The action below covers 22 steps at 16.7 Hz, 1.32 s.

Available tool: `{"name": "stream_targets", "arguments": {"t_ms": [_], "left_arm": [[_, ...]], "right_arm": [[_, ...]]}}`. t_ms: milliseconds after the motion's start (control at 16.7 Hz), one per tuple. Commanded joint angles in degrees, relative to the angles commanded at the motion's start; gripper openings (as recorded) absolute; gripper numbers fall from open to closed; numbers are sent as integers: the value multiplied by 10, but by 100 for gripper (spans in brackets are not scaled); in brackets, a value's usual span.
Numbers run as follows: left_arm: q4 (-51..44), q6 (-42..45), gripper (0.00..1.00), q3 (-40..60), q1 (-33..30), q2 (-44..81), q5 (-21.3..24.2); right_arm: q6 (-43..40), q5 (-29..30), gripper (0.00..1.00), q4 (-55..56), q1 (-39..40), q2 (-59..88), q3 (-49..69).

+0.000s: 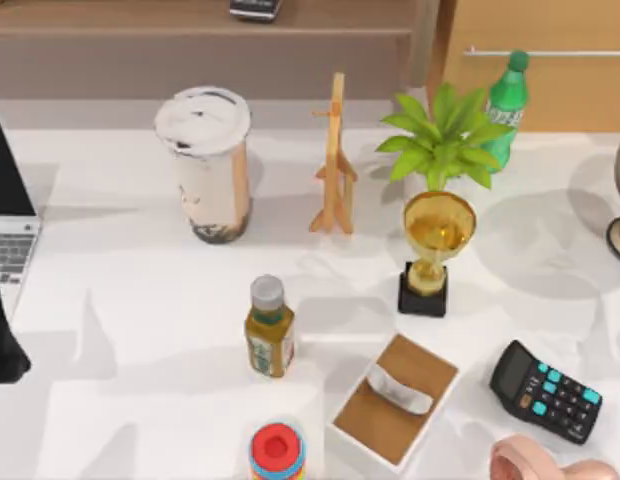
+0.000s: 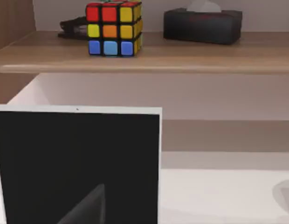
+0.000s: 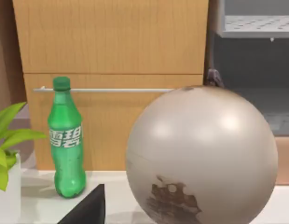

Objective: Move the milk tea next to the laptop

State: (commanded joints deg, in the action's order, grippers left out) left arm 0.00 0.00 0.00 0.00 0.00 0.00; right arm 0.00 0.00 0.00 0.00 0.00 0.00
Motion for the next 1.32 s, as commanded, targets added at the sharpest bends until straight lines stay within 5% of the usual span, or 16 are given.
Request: {"name": "stream_targets", "arguments": {"t_ms": [480,1320], "left_arm": [[51,-26,100,56,-64,129,-55],[277,-143,100,309,-342,821,-295]], "right_arm": [[0,0,100,0,0,0,0],[0,0,100,0,0,0,0]]}}
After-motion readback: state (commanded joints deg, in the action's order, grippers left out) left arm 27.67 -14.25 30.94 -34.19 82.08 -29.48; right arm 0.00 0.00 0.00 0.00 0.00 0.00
